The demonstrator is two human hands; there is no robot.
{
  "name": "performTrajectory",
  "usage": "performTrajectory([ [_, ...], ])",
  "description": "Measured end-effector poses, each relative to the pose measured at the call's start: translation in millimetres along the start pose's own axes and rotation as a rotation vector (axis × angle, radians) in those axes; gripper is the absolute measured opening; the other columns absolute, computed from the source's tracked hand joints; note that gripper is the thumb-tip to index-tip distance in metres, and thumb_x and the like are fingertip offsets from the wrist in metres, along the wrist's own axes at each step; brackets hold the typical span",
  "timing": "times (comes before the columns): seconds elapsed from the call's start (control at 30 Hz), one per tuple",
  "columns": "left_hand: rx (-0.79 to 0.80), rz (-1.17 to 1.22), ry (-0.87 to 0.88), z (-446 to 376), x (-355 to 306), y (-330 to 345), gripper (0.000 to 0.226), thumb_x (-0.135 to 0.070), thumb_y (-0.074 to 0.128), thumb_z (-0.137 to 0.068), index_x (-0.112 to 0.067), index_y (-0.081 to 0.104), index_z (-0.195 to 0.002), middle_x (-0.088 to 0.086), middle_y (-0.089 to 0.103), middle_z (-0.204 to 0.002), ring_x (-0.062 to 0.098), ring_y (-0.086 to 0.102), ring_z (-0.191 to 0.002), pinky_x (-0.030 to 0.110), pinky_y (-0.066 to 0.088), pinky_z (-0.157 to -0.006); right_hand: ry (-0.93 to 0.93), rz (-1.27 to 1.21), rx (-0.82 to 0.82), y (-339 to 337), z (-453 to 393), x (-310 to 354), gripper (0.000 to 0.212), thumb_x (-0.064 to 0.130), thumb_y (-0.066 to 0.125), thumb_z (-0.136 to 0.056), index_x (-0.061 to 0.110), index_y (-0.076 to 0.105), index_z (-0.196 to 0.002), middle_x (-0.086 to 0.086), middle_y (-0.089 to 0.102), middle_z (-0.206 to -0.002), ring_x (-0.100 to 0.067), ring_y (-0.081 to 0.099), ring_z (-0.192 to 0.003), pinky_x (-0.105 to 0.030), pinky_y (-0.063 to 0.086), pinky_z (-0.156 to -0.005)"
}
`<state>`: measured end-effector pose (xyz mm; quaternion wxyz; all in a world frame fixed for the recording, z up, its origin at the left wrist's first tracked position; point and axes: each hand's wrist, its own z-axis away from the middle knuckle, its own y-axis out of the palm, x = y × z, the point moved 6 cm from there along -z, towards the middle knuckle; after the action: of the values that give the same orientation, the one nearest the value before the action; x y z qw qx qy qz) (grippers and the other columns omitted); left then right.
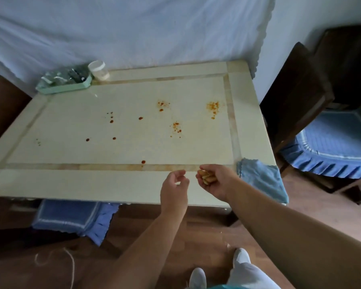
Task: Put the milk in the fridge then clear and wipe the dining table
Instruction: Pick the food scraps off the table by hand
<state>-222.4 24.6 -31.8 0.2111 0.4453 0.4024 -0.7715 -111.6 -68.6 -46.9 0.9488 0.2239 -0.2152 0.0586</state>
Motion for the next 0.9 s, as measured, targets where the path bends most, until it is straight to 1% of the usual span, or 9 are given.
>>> performTrajectory([
  [0.1,0.043,0.023,0.009,2.0,0.0,-1.9,0.021,-0.031,0.057,-0.096,-0.029,0.061,-0.116,-0.011,0.065,-0.114,0.012,0.062,-0.105,0.04,0.054,-0.096,-0.035,-0.042,0.011,4.9,10.3,-8.2,0.007,0.001,0.061,-0.091,-0.003,0.061,-0.096,-0.017,0.062,-0.074,-0.025,0.063,-0.067,-0.03,0.059,-0.057],
  [0.2,0.095,0.02,0.044,7.8,-4.7,0.5,0.025,-0.031,0.058,-0.096,-0.028,0.061,-0.12,-0.012,0.063,-0.116,0.011,0.06,-0.109,0.038,0.053,-0.097,-0.059,-0.076,0.031,7.0,23.0,-12.7,0.004,0.0,0.06,-0.091,-0.004,0.061,-0.092,-0.018,0.061,-0.073,-0.026,0.062,-0.069,-0.031,0.059,-0.055],
  [0.4,0.141,-0.006,0.16,14.9,-19.5,-4.9,0.03,-0.025,0.053,-0.099,-0.023,0.059,-0.129,-0.01,0.061,-0.126,0.002,0.053,-0.108,0.02,0.043,-0.093,-0.126,-0.13,0.02,12.4,43.5,-13.1,0.008,0.0,0.055,-0.093,-0.005,0.06,-0.094,-0.02,0.06,-0.08,-0.028,0.062,-0.071,-0.032,0.06,-0.056],
  [0.53,0.135,0.01,0.196,15.1,-20.9,-14.7,0.029,-0.033,0.047,-0.102,-0.028,0.058,-0.128,-0.012,0.06,-0.127,0.003,0.053,-0.113,0.023,0.046,-0.099,-0.136,-0.151,0.039,24.0,44.8,-20.3,0.009,0.0,0.054,-0.092,-0.004,0.06,-0.097,-0.021,0.06,-0.087,-0.03,0.062,-0.077,-0.037,0.061,-0.066],
  [0.63,0.132,0.006,0.252,16.1,-21.6,-20.7,0.029,-0.034,0.048,-0.101,-0.029,0.058,-0.128,-0.01,0.061,-0.125,0.003,0.055,-0.114,0.026,0.048,-0.1,-0.142,-0.129,0.059,35.5,42.2,-28.4,0.016,0.004,0.053,-0.093,-0.006,0.061,-0.101,-0.023,0.062,-0.095,-0.032,0.064,-0.083,-0.039,0.06,-0.064],
  [0.7,0.118,0.004,0.287,15.4,-20.5,-29.4,0.028,-0.032,0.048,-0.101,-0.029,0.059,-0.126,-0.011,0.063,-0.121,0.004,0.056,-0.112,0.029,0.05,-0.099,-0.143,-0.098,0.076,48.5,41.4,-34.4,0.018,0.006,0.051,-0.095,-0.006,0.063,-0.099,-0.021,0.064,-0.089,-0.03,0.064,-0.077,-0.038,0.058,-0.062],
  [0.77,0.092,-0.005,0.304,13.3,-19.3,-39.1,0.027,-0.031,0.048,-0.1,-0.028,0.062,-0.122,-0.012,0.064,-0.118,0.003,0.057,-0.11,0.029,0.05,-0.098,-0.145,-0.088,0.119,62.6,41.7,-38.7,0.015,0.006,0.048,-0.096,-0.003,0.059,-0.09,-0.016,0.058,-0.075,-0.023,0.055,-0.065,-0.035,0.054,-0.06],
  [0.8,0.077,-0.01,0.307,12.5,-19.1,-44.3,0.027,-0.03,0.047,-0.099,-0.028,0.063,-0.121,-0.012,0.064,-0.116,0.003,0.058,-0.108,0.03,0.05,-0.097,-0.146,-0.088,0.136,69.1,41.7,-40.4,0.014,0.005,0.047,-0.096,-0.002,0.057,-0.09,-0.014,0.055,-0.074,-0.022,0.052,-0.064,-0.034,0.052,-0.062],
  [0.9,0.039,-0.024,0.323,12.0,-20.6,-59.3,0.029,-0.03,0.046,-0.097,-0.027,0.063,-0.119,-0.012,0.065,-0.114,0.002,0.058,-0.106,0.029,0.05,-0.095,-0.145,-0.054,0.155,83.0,41.6,-43.5,0.016,0.006,0.047,-0.098,-0.005,0.059,-0.098,-0.017,0.06,-0.083,-0.026,0.059,-0.075,-0.038,0.052,-0.07],
])
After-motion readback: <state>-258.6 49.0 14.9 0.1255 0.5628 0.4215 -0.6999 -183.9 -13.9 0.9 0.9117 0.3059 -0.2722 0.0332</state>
